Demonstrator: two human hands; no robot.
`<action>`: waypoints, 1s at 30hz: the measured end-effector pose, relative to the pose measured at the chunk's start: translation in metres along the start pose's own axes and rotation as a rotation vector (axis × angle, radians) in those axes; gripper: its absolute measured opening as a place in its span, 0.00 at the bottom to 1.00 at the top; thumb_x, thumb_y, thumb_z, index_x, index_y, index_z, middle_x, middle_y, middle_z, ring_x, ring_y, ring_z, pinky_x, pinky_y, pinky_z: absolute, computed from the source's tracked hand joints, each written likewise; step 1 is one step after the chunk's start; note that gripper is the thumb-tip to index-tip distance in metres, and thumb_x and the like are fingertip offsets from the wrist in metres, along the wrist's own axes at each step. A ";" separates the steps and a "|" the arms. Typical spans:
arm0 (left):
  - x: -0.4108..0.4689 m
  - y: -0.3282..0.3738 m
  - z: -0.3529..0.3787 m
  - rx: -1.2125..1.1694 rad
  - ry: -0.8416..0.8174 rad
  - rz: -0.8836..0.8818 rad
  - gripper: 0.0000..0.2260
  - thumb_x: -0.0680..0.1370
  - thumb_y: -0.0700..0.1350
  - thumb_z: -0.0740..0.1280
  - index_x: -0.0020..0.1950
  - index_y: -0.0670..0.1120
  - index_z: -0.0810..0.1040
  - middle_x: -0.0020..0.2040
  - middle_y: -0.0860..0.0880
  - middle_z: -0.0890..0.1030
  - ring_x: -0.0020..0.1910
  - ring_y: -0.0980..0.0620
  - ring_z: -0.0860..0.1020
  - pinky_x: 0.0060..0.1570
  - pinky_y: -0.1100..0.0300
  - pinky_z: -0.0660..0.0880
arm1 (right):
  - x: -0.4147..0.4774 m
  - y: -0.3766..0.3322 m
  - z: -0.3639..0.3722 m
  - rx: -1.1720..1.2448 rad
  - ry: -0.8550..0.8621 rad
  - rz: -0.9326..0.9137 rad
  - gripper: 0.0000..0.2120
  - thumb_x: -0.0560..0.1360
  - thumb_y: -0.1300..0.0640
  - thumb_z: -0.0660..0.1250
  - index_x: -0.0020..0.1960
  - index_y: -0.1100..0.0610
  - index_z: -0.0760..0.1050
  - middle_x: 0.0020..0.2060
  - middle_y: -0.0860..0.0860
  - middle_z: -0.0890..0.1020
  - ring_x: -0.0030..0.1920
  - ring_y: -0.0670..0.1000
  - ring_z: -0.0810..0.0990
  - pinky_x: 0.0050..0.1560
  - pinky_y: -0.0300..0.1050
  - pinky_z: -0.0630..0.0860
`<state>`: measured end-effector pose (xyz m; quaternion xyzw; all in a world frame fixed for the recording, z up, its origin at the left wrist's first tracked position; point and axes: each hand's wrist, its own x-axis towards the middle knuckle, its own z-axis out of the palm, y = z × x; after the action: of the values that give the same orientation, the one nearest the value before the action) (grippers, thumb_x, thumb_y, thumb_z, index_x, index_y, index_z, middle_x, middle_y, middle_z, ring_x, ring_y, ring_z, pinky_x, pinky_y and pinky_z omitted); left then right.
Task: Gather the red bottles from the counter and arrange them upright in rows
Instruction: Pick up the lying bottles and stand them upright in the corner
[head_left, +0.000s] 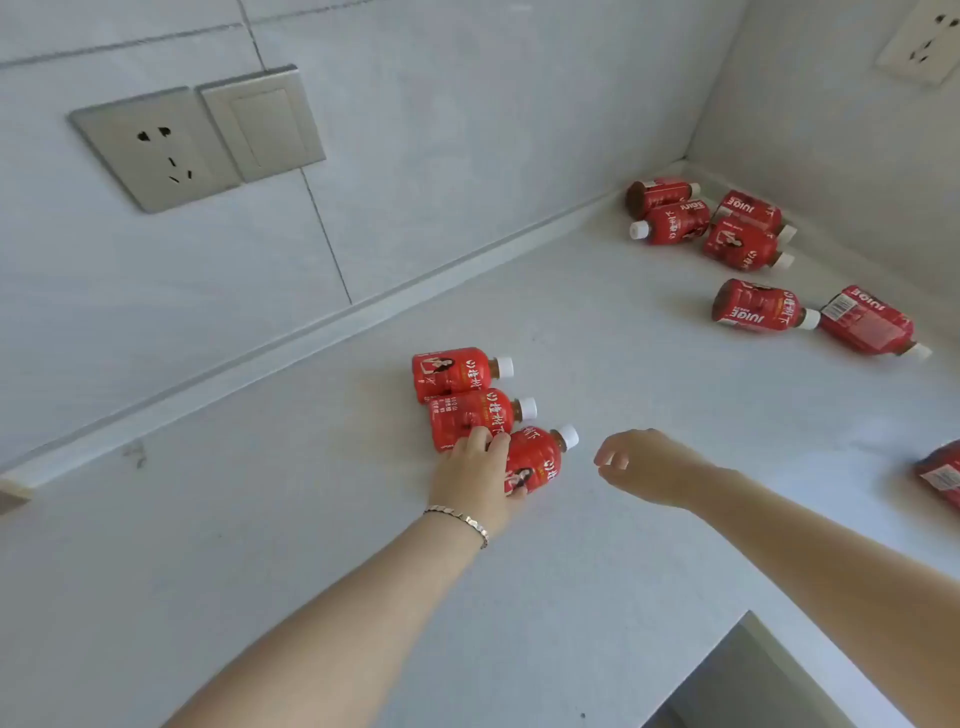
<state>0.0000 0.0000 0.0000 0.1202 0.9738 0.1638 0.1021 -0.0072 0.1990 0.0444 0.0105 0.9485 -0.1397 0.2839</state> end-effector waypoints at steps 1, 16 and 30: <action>0.012 0.009 0.007 0.038 -0.036 -0.012 0.28 0.73 0.53 0.67 0.69 0.47 0.64 0.64 0.46 0.71 0.61 0.44 0.72 0.58 0.53 0.71 | 0.004 0.008 -0.001 0.001 -0.007 0.007 0.12 0.77 0.53 0.59 0.58 0.50 0.76 0.49 0.47 0.80 0.52 0.49 0.77 0.53 0.44 0.74; -0.053 -0.043 0.034 -0.784 0.358 -0.346 0.31 0.58 0.43 0.73 0.59 0.56 0.72 0.55 0.52 0.77 0.56 0.54 0.77 0.60 0.56 0.76 | 0.065 -0.009 0.003 0.074 0.079 -0.223 0.17 0.78 0.54 0.60 0.67 0.50 0.70 0.64 0.47 0.72 0.58 0.49 0.76 0.56 0.44 0.76; -0.108 -0.083 -0.016 -0.307 0.343 -0.346 0.17 0.61 0.61 0.61 0.46 0.56 0.70 0.44 0.56 0.74 0.39 0.56 0.76 0.31 0.61 0.74 | 0.076 -0.057 0.033 0.063 0.158 -0.419 0.12 0.71 0.60 0.71 0.52 0.62 0.74 0.45 0.49 0.75 0.42 0.52 0.75 0.39 0.39 0.69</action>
<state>0.0821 -0.1096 0.0040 -0.0942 0.9466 0.3075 -0.0206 -0.0586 0.1306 -0.0087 -0.1671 0.9445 -0.2239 0.1730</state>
